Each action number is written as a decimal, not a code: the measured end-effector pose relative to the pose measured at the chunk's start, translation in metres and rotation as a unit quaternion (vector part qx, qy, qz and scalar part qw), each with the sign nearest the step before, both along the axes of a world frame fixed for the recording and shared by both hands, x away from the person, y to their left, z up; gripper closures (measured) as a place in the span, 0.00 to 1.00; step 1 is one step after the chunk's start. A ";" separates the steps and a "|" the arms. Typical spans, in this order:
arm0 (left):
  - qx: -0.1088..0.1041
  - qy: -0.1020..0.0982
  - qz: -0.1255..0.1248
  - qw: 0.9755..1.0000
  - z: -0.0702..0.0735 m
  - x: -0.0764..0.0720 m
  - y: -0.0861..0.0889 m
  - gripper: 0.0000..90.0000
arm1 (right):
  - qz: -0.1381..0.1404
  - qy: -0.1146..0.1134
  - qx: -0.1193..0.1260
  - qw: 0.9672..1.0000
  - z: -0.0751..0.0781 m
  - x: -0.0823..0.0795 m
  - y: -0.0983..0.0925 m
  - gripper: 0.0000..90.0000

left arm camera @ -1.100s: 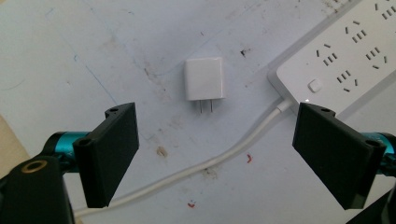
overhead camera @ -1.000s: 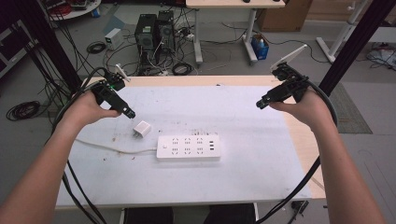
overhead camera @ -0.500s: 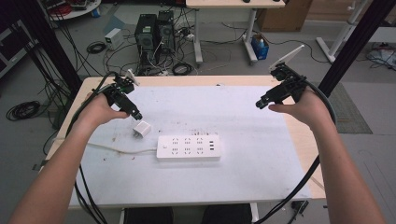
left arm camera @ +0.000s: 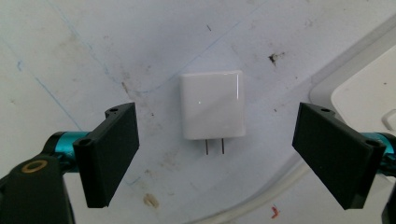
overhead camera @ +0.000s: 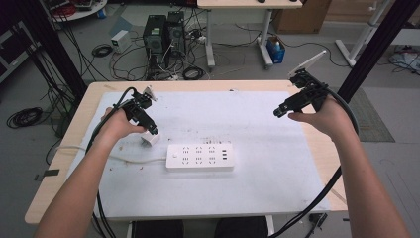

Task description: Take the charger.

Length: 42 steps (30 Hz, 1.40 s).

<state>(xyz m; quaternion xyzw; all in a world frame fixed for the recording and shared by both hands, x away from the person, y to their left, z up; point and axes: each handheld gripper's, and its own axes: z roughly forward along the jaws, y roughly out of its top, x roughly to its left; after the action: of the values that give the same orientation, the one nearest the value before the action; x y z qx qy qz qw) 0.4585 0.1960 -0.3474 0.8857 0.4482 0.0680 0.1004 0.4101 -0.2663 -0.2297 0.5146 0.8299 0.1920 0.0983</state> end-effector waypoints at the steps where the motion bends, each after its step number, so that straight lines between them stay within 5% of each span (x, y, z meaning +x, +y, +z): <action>1: 0.001 0.003 0.001 1.000 -0.003 0.001 -0.001 0.16 | 0.000 -0.001 0.002 1.000 0.000 0.000 0.000 0.13; 15: 0.020 0.038 0.013 0.999 -0.042 0.009 -0.003 0.17 | -0.006 0.002 0.004 1.000 -0.007 -0.001 -0.008 0.13; 28: 0.026 0.053 0.021 0.998 -0.059 0.011 -0.002 0.41 | -0.008 0.003 0.007 1.000 -0.012 0.000 -0.009 0.13; 36: 0.020 0.046 0.016 0.999 -0.056 0.008 -0.002 0.47 | -0.009 0.000 0.005 1.000 -0.011 -0.001 -0.009 0.13; 42: -0.014 0.009 -0.004 1.000 -0.025 -0.002 -0.002 0.47 | -0.015 0.012 0.002 1.000 -0.006 -0.001 -0.004 0.13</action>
<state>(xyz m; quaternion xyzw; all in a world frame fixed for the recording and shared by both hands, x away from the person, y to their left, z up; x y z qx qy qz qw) 0.4561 0.1944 -0.3721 0.8863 0.4469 0.0531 0.1090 0.4087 -0.2707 -0.2355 0.5291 0.8230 0.1861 0.0900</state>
